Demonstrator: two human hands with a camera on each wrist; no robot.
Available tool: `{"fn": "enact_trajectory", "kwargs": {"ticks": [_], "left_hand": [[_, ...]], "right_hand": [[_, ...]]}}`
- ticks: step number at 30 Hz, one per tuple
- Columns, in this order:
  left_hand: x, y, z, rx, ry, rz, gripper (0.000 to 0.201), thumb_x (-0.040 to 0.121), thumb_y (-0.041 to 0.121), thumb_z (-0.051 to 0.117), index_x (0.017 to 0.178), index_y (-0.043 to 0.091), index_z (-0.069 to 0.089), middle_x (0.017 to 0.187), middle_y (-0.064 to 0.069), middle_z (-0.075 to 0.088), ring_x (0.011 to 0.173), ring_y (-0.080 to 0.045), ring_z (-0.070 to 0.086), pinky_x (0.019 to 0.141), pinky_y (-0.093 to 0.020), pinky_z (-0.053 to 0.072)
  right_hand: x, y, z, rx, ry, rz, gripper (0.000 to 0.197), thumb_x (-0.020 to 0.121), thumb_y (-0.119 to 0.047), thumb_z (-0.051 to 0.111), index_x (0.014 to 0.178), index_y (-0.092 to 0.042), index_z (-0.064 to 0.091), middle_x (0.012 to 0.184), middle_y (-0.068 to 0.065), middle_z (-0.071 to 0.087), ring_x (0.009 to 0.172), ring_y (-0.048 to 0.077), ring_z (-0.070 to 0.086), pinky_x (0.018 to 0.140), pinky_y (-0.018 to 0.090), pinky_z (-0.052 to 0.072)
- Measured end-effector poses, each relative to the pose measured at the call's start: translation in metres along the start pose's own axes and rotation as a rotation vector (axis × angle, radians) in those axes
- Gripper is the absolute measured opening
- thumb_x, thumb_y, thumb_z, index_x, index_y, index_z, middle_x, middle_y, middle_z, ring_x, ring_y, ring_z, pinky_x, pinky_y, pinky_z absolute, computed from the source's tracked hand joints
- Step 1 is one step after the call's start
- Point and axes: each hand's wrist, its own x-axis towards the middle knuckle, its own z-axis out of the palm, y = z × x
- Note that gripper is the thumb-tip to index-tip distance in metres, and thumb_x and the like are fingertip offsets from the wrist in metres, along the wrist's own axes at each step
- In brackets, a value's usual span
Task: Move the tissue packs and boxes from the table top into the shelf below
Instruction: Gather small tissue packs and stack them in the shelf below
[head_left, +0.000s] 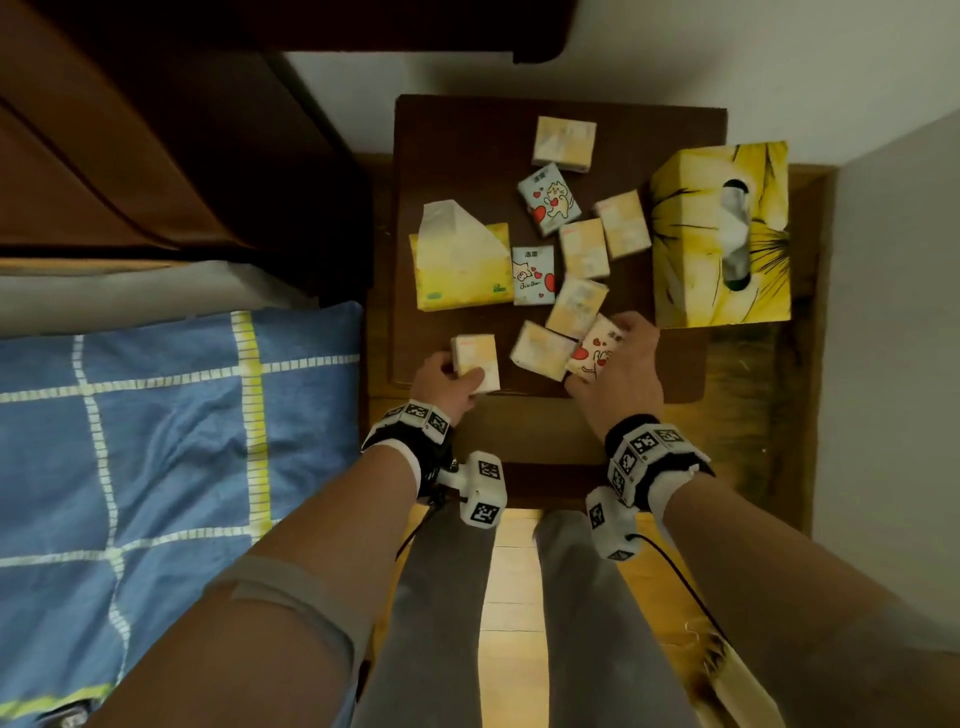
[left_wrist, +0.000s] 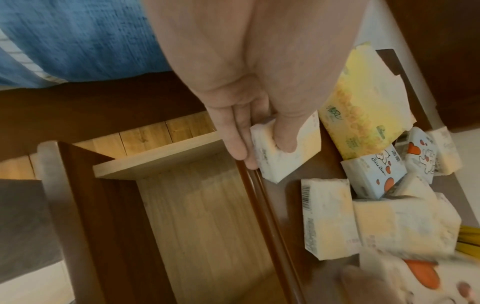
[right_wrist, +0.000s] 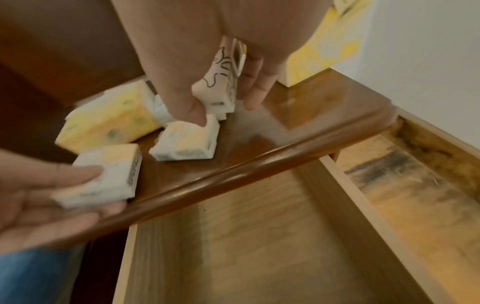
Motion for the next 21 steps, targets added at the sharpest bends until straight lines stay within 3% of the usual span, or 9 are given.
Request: {"fn": "enact_trajectory", "kwargs": {"ticks": [3,7,8,11,13,16,18,21], "left_hand": [[0.006,-0.001,-0.011,0.03,0.027,-0.004,0.047,0.085,0.015,0.072,0.127,0.008,0.053,0.129,-0.013,0.06,0.112,-0.033,0.063,0.091,-0.046,0.056],[0.01,-0.003,-0.024,0.106,0.08,0.007,0.046,0.082,0.021,0.073,0.123,0.009,0.057,0.123,-0.01,0.064,0.109,-0.028,0.063,0.093,-0.043,0.054],[0.011,-0.005,-0.026,0.113,0.074,0.003,0.045,0.083,0.021,0.072,0.123,0.007,0.057,0.123,-0.012,0.064,0.109,-0.028,0.064,0.089,-0.041,0.055],[0.012,-0.011,-0.027,0.069,0.04,-0.013,0.046,0.086,0.017,0.07,0.127,0.005,0.054,0.128,-0.015,0.062,0.111,-0.029,0.063,0.068,-0.031,0.054],[0.01,-0.016,-0.025,0.034,0.018,-0.026,0.046,0.087,0.016,0.069,0.129,0.005,0.053,0.13,-0.016,0.06,0.113,-0.029,0.062,0.066,-0.028,0.052],[0.005,-0.029,-0.023,-0.034,-0.004,-0.049,0.045,0.088,0.014,0.068,0.129,0.005,0.052,0.132,-0.016,0.059,0.116,-0.03,0.061,0.08,-0.032,0.054],[0.0,-0.04,-0.021,-0.084,-0.009,-0.061,0.043,0.089,0.012,0.067,0.129,0.005,0.051,0.133,-0.016,0.059,0.118,-0.03,0.06,0.087,-0.035,0.054],[-0.011,-0.06,-0.019,-0.11,-0.004,-0.067,0.043,0.089,0.014,0.067,0.128,0.005,0.053,0.131,-0.014,0.06,0.116,-0.029,0.061,0.091,-0.037,0.054]], "right_hand": [[0.0,-0.011,0.012,-0.224,-0.163,-0.226,0.083,0.071,-0.008,0.08,0.138,-0.032,0.036,0.149,0.004,0.025,0.134,0.028,0.038,0.089,0.041,0.054],[0.004,-0.028,0.035,-0.467,-0.245,-0.288,0.094,0.071,0.001,0.076,0.145,-0.037,0.032,0.158,0.009,0.01,0.14,0.037,0.019,0.101,0.047,0.048],[0.003,-0.031,0.039,-0.478,-0.262,-0.283,0.093,0.072,-0.003,0.076,0.147,-0.034,0.03,0.159,0.01,0.007,0.14,0.038,0.017,0.102,0.048,0.047],[-0.004,-0.034,0.051,-0.453,-0.264,-0.27,0.083,0.084,-0.038,0.072,0.152,-0.027,0.025,0.161,0.011,0.004,0.143,0.038,0.014,0.103,0.047,0.043],[-0.011,-0.03,0.057,-0.418,-0.23,-0.278,0.077,0.089,-0.036,0.066,0.153,-0.022,0.024,0.16,0.013,0.009,0.143,0.038,0.017,0.105,0.048,0.042],[-0.016,-0.02,0.06,-0.279,-0.195,-0.174,0.076,0.087,-0.018,0.07,0.15,-0.016,0.027,0.15,0.015,0.027,0.138,0.034,0.027,0.104,0.048,0.044],[-0.016,-0.013,0.058,-0.221,-0.188,-0.085,0.076,0.084,-0.015,0.073,0.147,-0.014,0.031,0.142,0.015,0.036,0.133,0.033,0.033,0.099,0.045,0.045],[-0.013,-0.005,0.052,-0.25,-0.268,-0.085,0.06,0.081,-0.012,0.075,0.132,-0.018,0.045,0.131,0.013,0.043,0.125,0.033,0.04,0.093,0.043,0.045]]}}
